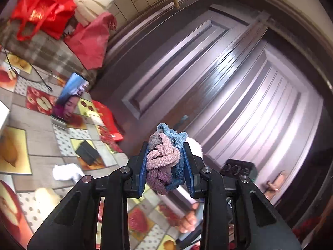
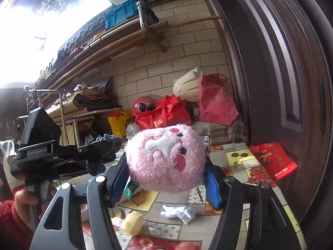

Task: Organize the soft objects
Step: 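Carry the hair ties and plush ball over the white tray and open both tools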

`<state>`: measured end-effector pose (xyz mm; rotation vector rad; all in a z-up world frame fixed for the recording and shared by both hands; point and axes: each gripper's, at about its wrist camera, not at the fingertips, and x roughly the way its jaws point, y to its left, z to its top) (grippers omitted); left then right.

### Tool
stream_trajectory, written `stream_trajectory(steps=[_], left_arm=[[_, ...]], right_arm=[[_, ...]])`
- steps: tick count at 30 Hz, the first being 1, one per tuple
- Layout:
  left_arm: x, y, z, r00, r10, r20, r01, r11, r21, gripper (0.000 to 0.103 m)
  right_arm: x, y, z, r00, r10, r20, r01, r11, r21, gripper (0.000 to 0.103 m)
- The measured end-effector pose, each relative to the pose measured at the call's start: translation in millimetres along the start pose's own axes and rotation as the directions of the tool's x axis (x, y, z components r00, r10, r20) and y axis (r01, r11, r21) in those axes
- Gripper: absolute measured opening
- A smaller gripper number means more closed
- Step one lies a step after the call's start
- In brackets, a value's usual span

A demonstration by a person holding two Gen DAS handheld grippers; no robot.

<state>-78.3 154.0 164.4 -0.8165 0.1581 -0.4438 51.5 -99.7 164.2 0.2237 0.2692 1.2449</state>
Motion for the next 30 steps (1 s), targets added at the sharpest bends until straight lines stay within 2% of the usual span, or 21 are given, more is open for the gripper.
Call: stream_trajectory(steps=[2,3,5,7,14,17,20,24,26,28,30], left_arm=[[-2.7,1.1,1.0,0.998,-0.059,0.016,0.059,0.998,-0.027,0.029],[-3.8,-1.6,1.7,0.998,-0.058,0.026,0.059,0.998,-0.018,0.029],[-5.8,-8.1,3.8,0.999,-0.021,0.041,0.020,1.000,0.017,0.029],[-8.1,-11.4,3.2,0.999,-0.021,0.048,0.020,0.999,0.026,0.029],[-13.9,-9.6,-0.4,0.997,-0.032,0.064,0.030,0.999,0.024,0.029],[-17.0,-11.9,-0.3,0.997,0.009,0.077,-0.013,0.998,0.056,0.029],[-19.3,-14.5,-1.2,0.991,0.094,0.095,-0.103,0.990,0.099,0.029],[-19.5,-20.5,-8.5,0.961,0.240,0.140,-0.264,0.945,0.192,0.029],[-21.9,-20.9,-13.1,0.932,0.318,0.176,-0.353,0.909,0.224,0.029],[-28.7,-19.8,-14.6,0.893,0.391,0.224,-0.440,0.864,0.245,0.029],[-35.0,-17.3,-12.4,0.869,0.427,0.250,-0.484,0.839,0.250,0.029]], right_arm=[[1.2,-19.5,2.1,0.992,0.123,-0.008,-0.120,0.980,0.156,0.065],[1.5,-24.2,2.2,0.990,0.138,-0.008,-0.134,0.972,0.190,0.065],[-0.6,-22.8,2.5,0.994,0.107,-0.002,-0.105,0.980,0.168,0.065],[-3.6,-13.1,3.2,0.999,0.048,0.012,-0.049,0.994,0.101,0.065],[-7.1,-3.7,7.3,0.995,0.092,0.030,-0.094,0.991,0.093,0.065],[-7.9,3.9,7.8,0.999,-0.007,0.034,0.007,1.000,0.013,0.065],[-8.6,7.8,7.0,0.999,-0.028,0.042,0.029,0.999,-0.026,0.065],[-7.7,8.2,4.9,0.998,-0.043,0.036,0.045,0.998,-0.044,0.065],[-3.8,8.2,4.1,0.999,-0.050,0.021,0.051,0.998,-0.045,0.065],[3.4,11.1,2.5,0.998,-0.062,-0.003,0.062,0.996,-0.057,0.065],[10.1,16.1,1.4,0.998,-0.054,-0.021,0.052,0.996,-0.071,0.065]])
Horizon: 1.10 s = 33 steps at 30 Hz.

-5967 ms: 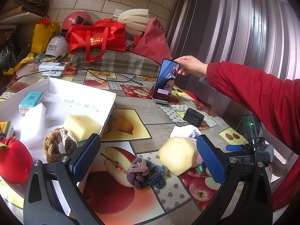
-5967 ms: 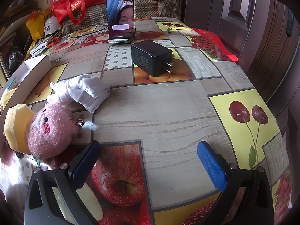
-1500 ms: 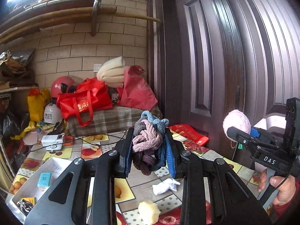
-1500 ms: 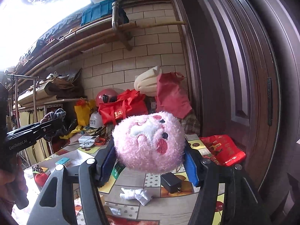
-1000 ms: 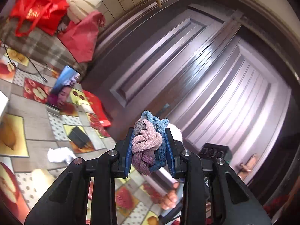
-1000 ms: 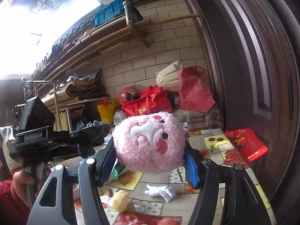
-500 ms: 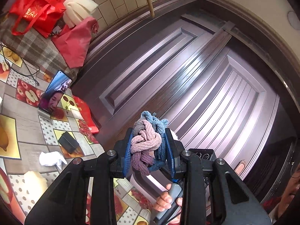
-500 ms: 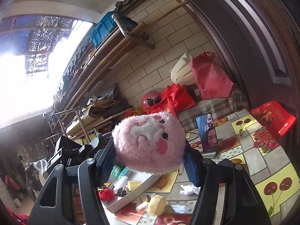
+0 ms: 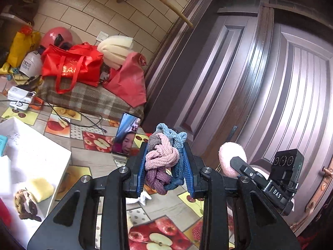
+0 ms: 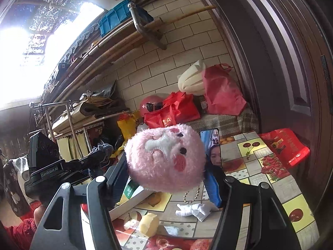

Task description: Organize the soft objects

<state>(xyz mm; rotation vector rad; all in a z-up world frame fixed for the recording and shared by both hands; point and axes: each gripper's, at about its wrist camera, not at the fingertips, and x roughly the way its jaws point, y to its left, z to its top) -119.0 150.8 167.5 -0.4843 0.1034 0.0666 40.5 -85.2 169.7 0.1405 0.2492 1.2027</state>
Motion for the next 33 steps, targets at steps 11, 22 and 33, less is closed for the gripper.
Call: stream_trajectory(steps=[11,22,33], left_arm=[[-10.5,0.6,-5.5,0.964,0.263,0.048,-0.267,0.946,0.182,0.032],[-66.3,175.8,9.4,0.688,0.724,-0.046,-0.724,0.689,0.014,0.032],[-76.3,176.3,-1.2,0.624,0.782,0.002,-0.782,0.624,-0.010,0.103]], right_arm=[[28.6,23.6,-3.0,0.998,-0.014,-0.069,0.009,0.998,-0.063,0.065],[216.3,116.4,-72.0,0.865,0.133,-0.484,-0.188,0.980,-0.067,0.065],[248.8,130.9,-103.3,0.885,0.101,-0.455,-0.156,0.984,-0.085,0.103]])
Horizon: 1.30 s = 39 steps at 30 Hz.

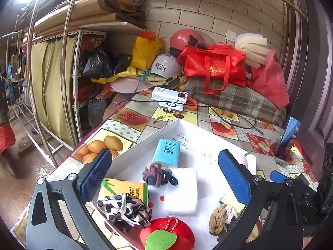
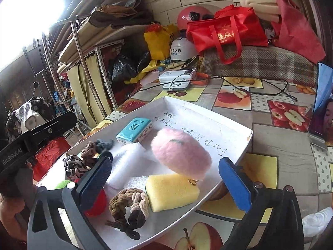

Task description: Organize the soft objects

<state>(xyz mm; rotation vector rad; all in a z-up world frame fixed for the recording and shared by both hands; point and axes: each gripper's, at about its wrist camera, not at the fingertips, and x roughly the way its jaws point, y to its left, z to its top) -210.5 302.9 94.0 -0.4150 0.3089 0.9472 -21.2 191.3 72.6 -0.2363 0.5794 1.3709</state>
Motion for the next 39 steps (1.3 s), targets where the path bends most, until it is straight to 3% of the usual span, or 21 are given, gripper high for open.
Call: stream_trajectory(steps=[2,4,6,10,13,15,17,18,21,25,26,27,28,29,31,32,34,35,36,37,39], left_arm=[[-20.5,-13.0,0.7,0.998,-0.033,0.060,0.033,0.999,0.013,0.103],[-47.5,-37.2,1.5,0.985,-0.093,0.147,0.085,0.994,0.061,0.103],[-74.6,-66.7,0.8,0.959,-0.165,0.231,0.135,0.981,0.139,0.103],[-124.9,-124.8,-7.3,0.886,-0.287,0.365,0.183,0.938,0.295,0.103],[-144.0,-166.8,-19.3,0.845,-0.317,0.431,0.118,0.896,0.429,0.103],[-149.8,-188.4,-30.6,0.825,-0.325,0.463,0.061,0.865,0.498,0.103],[-154.2,-198.9,-37.8,0.813,-0.366,0.453,0.084,0.843,0.532,0.103],[-156.6,-199.6,-38.8,0.810,-0.392,0.436,0.118,0.837,0.534,0.103],[-156.9,-202.7,-34.3,0.811,-0.439,0.388,0.201,0.831,0.519,0.103],[-157.9,-208.9,-34.8,0.804,-0.478,0.355,0.243,0.808,0.537,0.103],[-157.1,-207.7,-33.7,0.795,-0.517,0.318,0.303,0.791,0.531,0.103],[-154.5,-204.4,-30.6,0.770,-0.584,0.256,0.405,0.758,0.511,0.103],[-148.1,-199.4,-24.5,0.719,-0.674,0.169,0.548,0.699,0.460,0.103],[-138.4,-194.7,-17.7,0.646,-0.759,0.077,0.685,0.622,0.379,0.103],[-117.1,-187.8,-6.9,0.473,-0.880,-0.034,0.870,0.461,0.175,0.103],[-109.4,-184.8,-3.3,0.424,-0.905,-0.040,0.902,0.418,0.108,0.103],[-100.1,-182.3,4.3,0.373,-0.927,-0.036,0.927,0.371,0.050,0.103],[-97.5,-183.1,8.4,0.361,-0.932,-0.036,0.932,0.359,0.041,0.103],[-96.3,-185.4,12.3,0.362,-0.932,-0.035,0.932,0.360,0.042,0.103],[-96.6,-186.8,16.0,0.388,-0.921,-0.027,0.921,0.386,0.056,0.103],[-100.3,-188.0,18.2,0.460,-0.888,-0.009,0.883,0.456,0.112,0.103]], right_arm=[[-31.5,0.9,0.0,0.996,-0.031,0.082,0.032,0.999,-0.013,0.103],[-82.0,-4.2,-3.7,0.975,-0.073,0.210,0.078,0.997,-0.017,0.103],[-138.3,-13.3,-9.3,0.922,-0.133,0.363,0.144,0.990,-0.004,0.103],[-233.6,-37.2,-19.0,0.782,-0.243,0.574,0.260,0.964,0.053,0.103],[-267.2,-51.4,-18.9,0.736,-0.371,0.566,0.394,0.915,0.088,0.103],[-273.7,-49.6,-20.8,0.681,-0.457,0.572,0.529,0.847,0.047,0.103],[-278.4,-44.6,-28.6,0.622,-0.472,0.624,0.598,0.801,0.009,0.103],[-281.5,-43.7,-32.0,0.614,-0.454,0.646,0.595,0.804,0.000,0.103],[-289.8,-42.8,-37.1,0.631,-0.375,0.679,0.535,0.844,-0.031,0.103],[-286.9,-35.5,-37.5,0.633,-0.353,0.689,0.554,0.828,-0.085,0.103],[-287.5,-36.1,-38.1,0.648,-0.328,0.687,0.530,0.842,-0.098,0.103],[-288.9,-38.9,-38.2,0.674,-0.292,0.679,0.484,0.868,-0.107,0.103],[-290.6,-43.4,-37.8,0.701,-0.253,0.666,0.426,0.898,-0.107,0.103],[-291.2,-49.1,-35.5,0.727,-0.218,0.651,0.363,0.927,-0.095,0.103],[-293.8,-63.9,-30.7,0.763,-0.148,0.630,0.231,0.972,-0.052,0.103],[-295.2,-72.3,-28.3,0.773,-0.110,0.625,0.159,0.987,-0.022,0.103],[-295.2,-89.8,-20.6,0.786,-0.031,0.618,0.014,0.999,0.033,0.103],[-293.3,-97.5,-15.9,0.792,0.007,0.610,-0.050,0.997,0.053,0.103],[-289.5,-104.2,-10.3,0.803,0.035,0.595,-0.097,0.993,0.073,0.103],[-285.2,-108.7,-4.1,0.815,0.030,0.578,-0.105,0.990,0.096,0.103],[-279.7,-108.3,2.1,0.826,-0.057,0.562,-0.013,0.993,0.120,0.103]])
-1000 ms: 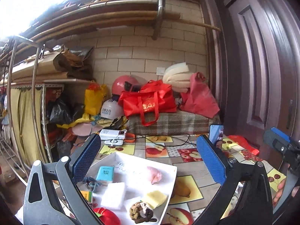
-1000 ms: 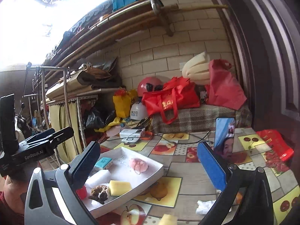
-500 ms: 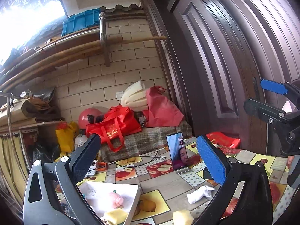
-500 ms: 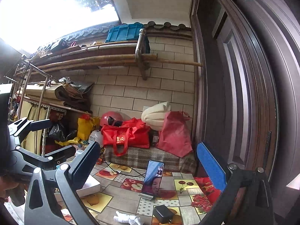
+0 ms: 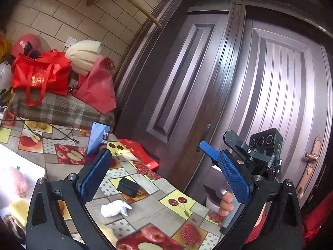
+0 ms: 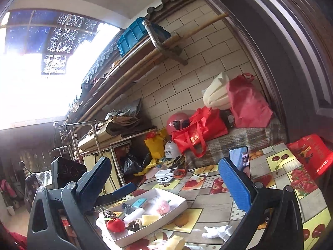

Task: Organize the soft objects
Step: 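Grasp the yellow foam block with the left tool while the right tool grasps the white glove, then carry the foam block and glove over the white tray and open both tools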

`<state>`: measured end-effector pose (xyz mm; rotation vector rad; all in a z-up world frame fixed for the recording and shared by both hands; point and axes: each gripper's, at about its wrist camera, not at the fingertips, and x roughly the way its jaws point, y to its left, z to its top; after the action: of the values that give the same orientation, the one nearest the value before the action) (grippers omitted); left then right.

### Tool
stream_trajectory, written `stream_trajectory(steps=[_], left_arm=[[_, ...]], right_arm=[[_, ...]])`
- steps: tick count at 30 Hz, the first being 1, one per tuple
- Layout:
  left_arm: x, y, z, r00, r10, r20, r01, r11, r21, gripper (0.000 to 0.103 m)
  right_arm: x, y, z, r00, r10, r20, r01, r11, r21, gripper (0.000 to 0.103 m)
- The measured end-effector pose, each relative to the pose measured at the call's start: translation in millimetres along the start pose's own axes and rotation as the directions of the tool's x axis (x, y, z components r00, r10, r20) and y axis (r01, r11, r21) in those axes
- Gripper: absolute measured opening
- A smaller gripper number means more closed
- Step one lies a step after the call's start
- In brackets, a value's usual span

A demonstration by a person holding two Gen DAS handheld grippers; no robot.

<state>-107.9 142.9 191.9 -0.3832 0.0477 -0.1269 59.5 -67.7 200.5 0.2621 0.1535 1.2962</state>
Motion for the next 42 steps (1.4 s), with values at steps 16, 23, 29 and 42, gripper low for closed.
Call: stream_trajectory(steps=[16,23,29,42], left_arm=[[67.2,38.0,-131.6,0.794,0.408,-0.451,-0.326,0.912,0.251,0.103],[90.1,61.0,-153.0,0.711,0.416,-0.567,-0.357,0.908,0.218,0.075],[88.1,70.7,-162.6,0.697,0.382,-0.607,-0.350,0.920,0.177,0.021],[35.4,0.6,-59.8,0.898,0.425,-0.111,-0.389,0.888,0.244,0.022]], right_arm=[[130.3,-59.1,-135.8,0.723,-0.263,-0.638,0.150,0.962,-0.227,0.102],[159.6,-55.2,-175.5,0.635,-0.328,-0.700,0.086,0.930,-0.358,0.083],[150.4,-51.9,-172.8,0.650,-0.322,-0.688,0.073,0.928,-0.366,0.061],[44.1,-30.5,-70.9,0.933,-0.249,-0.260,0.219,0.966,-0.139,0.058]])
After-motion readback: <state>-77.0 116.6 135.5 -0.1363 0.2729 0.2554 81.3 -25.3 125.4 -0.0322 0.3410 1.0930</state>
